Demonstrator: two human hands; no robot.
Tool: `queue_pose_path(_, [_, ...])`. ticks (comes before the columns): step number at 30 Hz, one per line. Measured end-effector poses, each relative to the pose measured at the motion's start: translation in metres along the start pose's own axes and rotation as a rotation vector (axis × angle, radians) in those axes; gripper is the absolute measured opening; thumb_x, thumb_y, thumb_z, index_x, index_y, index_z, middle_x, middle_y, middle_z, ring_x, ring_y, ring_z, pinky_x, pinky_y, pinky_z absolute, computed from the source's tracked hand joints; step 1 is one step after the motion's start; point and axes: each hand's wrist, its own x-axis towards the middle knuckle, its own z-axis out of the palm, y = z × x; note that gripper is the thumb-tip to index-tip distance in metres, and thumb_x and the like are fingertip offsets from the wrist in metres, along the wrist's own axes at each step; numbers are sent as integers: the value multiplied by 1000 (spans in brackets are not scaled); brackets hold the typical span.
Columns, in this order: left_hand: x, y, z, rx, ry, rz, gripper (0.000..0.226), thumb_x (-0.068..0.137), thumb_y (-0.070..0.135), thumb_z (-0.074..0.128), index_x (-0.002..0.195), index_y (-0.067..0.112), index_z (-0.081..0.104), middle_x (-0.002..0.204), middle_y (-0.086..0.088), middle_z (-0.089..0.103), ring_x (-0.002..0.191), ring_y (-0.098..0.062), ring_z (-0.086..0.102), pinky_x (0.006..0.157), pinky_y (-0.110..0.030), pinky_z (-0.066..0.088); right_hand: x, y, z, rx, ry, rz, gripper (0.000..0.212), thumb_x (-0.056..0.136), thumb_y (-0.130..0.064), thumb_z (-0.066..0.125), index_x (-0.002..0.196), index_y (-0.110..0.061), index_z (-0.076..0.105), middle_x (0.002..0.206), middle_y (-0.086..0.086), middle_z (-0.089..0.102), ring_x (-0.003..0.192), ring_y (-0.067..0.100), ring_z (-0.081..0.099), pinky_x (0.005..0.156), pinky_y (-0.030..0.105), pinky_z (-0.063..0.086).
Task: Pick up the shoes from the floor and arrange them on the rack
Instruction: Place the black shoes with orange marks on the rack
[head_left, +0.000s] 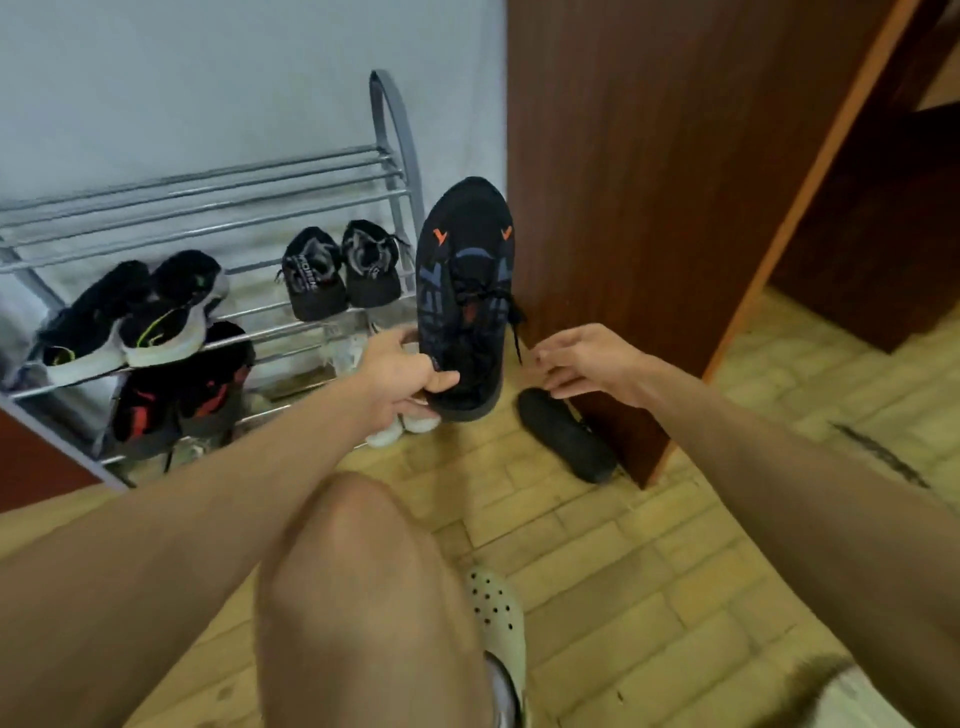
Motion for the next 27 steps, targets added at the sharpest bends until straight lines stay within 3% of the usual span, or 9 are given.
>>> queue_pose_path(2, [20,3,26,-26,-16,-36,55,80,-10,66,127,12,47,120,-16,65,102,-41,65,77,-51,57,15,34,-24,4,77,107,20,97,-10,53,115,-8,63,117,11,66,100,24,66,75,29,56])
queue_pose_path(5, [50,-4,61,-28,-16,-111,68,79,-9,68,138,15,43,127,-14,62,107,-40,64,79,-52,57,41,89,-44,-41,181,230,25,97,-11,53,121,-7,61,120,11,63,102,22,62,69,24,53])
queue_pose_path(9, [92,-31,87,-19,-7,-209,60,78,-7,71,131,12,51,127,-10,61,111,-38,61,83,-53,56,78,159,-47,-158,195,392,31,96,-17,56,125,-7,56,123,9,57,115,28,56,94,37,53])
queue_pose_path(11, [107,-51,94,-8,-17,-266,55,80,-7,68,130,13,53,126,-8,62,112,-36,61,85,-51,55,98,189,-43,-197,194,461,34,95,-20,57,126,-6,53,121,9,55,114,29,56,97,41,52])
queue_pose_path(15, [126,-85,99,-98,-71,-392,48,81,-5,68,125,10,56,119,-13,66,91,-31,68,60,-38,59,140,234,-30,-125,295,586,38,93,-26,58,125,-7,53,120,9,57,111,28,58,96,39,51])
queue_pose_path(19, [136,-95,99,-216,-123,-441,39,79,-2,71,114,10,60,107,-12,68,90,-33,69,60,-37,61,174,279,-7,269,459,720,64,89,-34,62,141,-7,37,139,13,46,125,34,49,104,44,45])
queue_pose_path(22, [139,-97,90,-156,-112,-391,42,79,-4,71,116,13,60,105,-9,69,87,-29,70,59,-35,61,181,292,11,359,493,757,65,84,-26,70,139,-7,40,135,15,49,119,35,53,100,45,49])
queue_pose_path(25, [137,-97,85,-114,-99,-376,46,79,-4,70,120,12,59,113,-11,69,90,-30,70,57,-33,61,170,282,24,147,381,675,60,82,-18,72,134,-3,47,129,16,53,119,34,53,101,41,47])
queue_pose_path(27, [133,-94,86,-141,-86,-396,41,79,-3,71,115,11,59,116,-13,67,99,-35,67,55,-34,61,156,269,35,-230,365,517,55,83,-20,70,132,-6,49,131,15,50,121,33,49,98,39,46])
